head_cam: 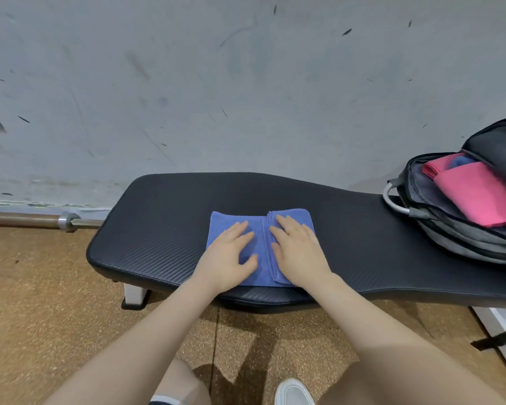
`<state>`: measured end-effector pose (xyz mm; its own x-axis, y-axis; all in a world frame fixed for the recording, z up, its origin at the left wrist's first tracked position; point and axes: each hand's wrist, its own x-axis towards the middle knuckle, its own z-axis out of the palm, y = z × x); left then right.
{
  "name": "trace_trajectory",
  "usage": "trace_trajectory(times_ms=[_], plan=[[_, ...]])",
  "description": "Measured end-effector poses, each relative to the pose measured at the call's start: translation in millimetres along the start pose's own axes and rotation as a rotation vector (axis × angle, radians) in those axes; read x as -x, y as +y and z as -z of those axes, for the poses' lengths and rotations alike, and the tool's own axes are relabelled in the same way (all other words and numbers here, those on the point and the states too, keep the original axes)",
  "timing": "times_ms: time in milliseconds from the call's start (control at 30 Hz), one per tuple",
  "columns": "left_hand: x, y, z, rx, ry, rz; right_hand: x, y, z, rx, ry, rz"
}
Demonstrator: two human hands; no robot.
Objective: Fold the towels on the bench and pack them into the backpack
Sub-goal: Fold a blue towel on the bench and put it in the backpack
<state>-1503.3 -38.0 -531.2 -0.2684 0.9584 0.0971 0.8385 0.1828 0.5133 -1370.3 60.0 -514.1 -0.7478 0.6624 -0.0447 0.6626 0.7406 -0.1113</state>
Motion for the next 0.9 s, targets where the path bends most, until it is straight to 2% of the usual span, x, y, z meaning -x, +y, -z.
trace_trajectory(times_ms=[33, 67, 100, 233, 333, 433, 567, 633, 700, 733, 767, 833, 900], plan=[[3.0, -0.4, 2.4, -0.013, 0.16, 0.021, 1.2, -2.5, -7.5, 0.016, -0.027, -0.012], [5.1, -0.6, 6.1, -0.058, 0.243, 0.073, 1.4, -3.9, -13.3, 0.037, -0.044, -0.02], [7.1, -1.4, 10.4, -0.128, 0.245, 0.155, -0.3, -4.5, -17.5, 0.044, -0.062, -0.033], [8.7, -0.3, 27.8, -0.379, 0.014, 0.475, -5.5, -5.0, -15.2, 0.068, -0.108, -0.05], [5.6, 6.9, 30.0, -0.427, -0.085, 0.483, -5.2, -7.1, -14.2, 0.079, -0.118, -0.063], [-0.9, 12.0, 30.6, -0.18, -0.131, 0.565, -4.6, -8.5, -15.7, 0.084, -0.102, -0.072], [-9.7, 8.1, 43.7, 0.567, -0.063, 0.763, -7.4, -6.1, -17.8, 0.05, -0.059, -0.07], [-10.5, 17.4, 47.9, 0.812, 0.006, 0.694, -7.4, -3.3, -20.0, 0.03, -0.038, -0.061], [-10.5, 34.9, 45.8, 0.849, 0.073, 0.524, -10.4, 1.3, -21.8, -0.024, -0.043, -0.034], [-11.6, 45.4, 43.2, 0.857, 0.087, 0.455, -13.1, 3.7, -21.8, -0.124, -0.056, -0.033], [-13.7, 53.6, 39.1, 0.857, 0.085, 0.4, -14.2, 6.3, -19.3, -0.348, -0.055, -0.057], [-19.5, 67.2, 30.6, 0.836, 0.043, 0.316, -11.5, 13.3, -5.6, -1.123, 0.032, -0.24], [-26.9, 76.4, 21.0, 0.759, -0.032, 0.282, -6.8, 29.4, 5.7, -1.668, 0.156, -0.374]])
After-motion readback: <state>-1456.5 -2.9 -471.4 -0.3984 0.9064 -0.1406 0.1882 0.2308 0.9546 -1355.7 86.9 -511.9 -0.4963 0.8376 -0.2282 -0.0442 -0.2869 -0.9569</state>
